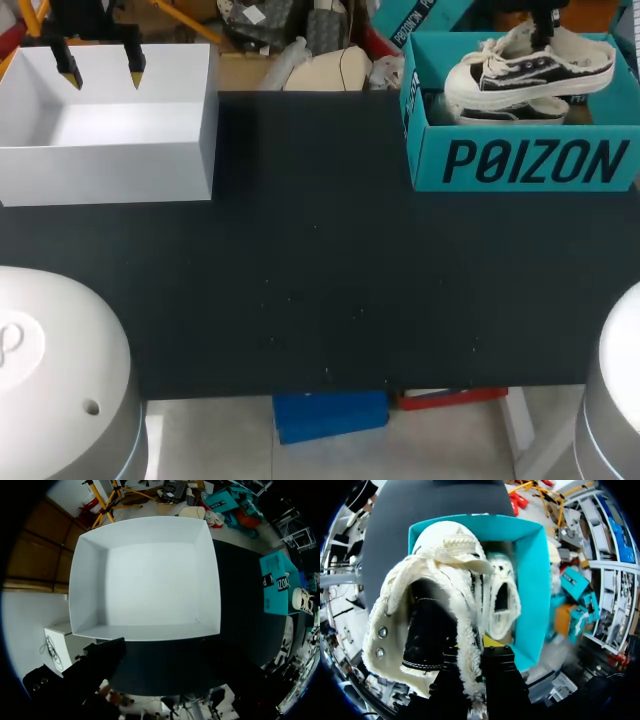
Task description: Take the shoe out of the shoebox, open the shoe tongue, remove and reinsert the insole, then place the shoe into the shoebox
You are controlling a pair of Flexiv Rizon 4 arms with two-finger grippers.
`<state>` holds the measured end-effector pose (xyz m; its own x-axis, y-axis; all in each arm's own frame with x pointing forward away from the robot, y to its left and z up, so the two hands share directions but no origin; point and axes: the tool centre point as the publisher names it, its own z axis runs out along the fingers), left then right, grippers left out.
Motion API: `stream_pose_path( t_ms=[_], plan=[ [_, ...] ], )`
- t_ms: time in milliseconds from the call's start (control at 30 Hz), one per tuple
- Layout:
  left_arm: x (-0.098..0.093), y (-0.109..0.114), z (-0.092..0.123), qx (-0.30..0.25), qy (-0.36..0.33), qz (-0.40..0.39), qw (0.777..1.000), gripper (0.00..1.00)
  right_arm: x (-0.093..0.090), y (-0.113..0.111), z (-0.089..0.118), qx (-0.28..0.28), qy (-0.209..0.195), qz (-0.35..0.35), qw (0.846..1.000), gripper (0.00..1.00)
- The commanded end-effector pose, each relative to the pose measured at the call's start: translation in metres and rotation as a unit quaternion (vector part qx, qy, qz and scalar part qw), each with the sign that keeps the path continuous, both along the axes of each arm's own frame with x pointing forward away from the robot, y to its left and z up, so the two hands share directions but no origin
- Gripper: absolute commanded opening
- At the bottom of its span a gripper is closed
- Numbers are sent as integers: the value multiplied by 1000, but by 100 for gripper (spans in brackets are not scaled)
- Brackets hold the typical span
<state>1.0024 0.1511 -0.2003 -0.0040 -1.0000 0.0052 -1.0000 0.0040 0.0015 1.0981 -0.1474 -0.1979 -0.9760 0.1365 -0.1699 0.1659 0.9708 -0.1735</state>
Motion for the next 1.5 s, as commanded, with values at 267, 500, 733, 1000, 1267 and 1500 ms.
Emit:
stream_pose_path(
  t_ms=[267,500,733,1000,1267,1500],
  plan=[
    [-1,-1,0,2,1,1,1000,100,-89,79,103,-23,-74,17,997,0],
    [-1,-1,0,2,1,1,1000,100,-130,149,102,4,-86,25,996,0],
    [-1,-1,0,2,1,1,1000,100,-160,228,64,32,-63,16,997,0],
    [-1,-1,0,2,1,1,1000,100,-180,307,20,44,-42,9,998,0],
    [-1,-1,0,2,1,1,1000,100,-196,353,-37,48,-11,-4,999,0],
    [-1,-1,0,2,1,1,1000,100,-205,378,-90,83,-11,-38,996,0]
  ],
)
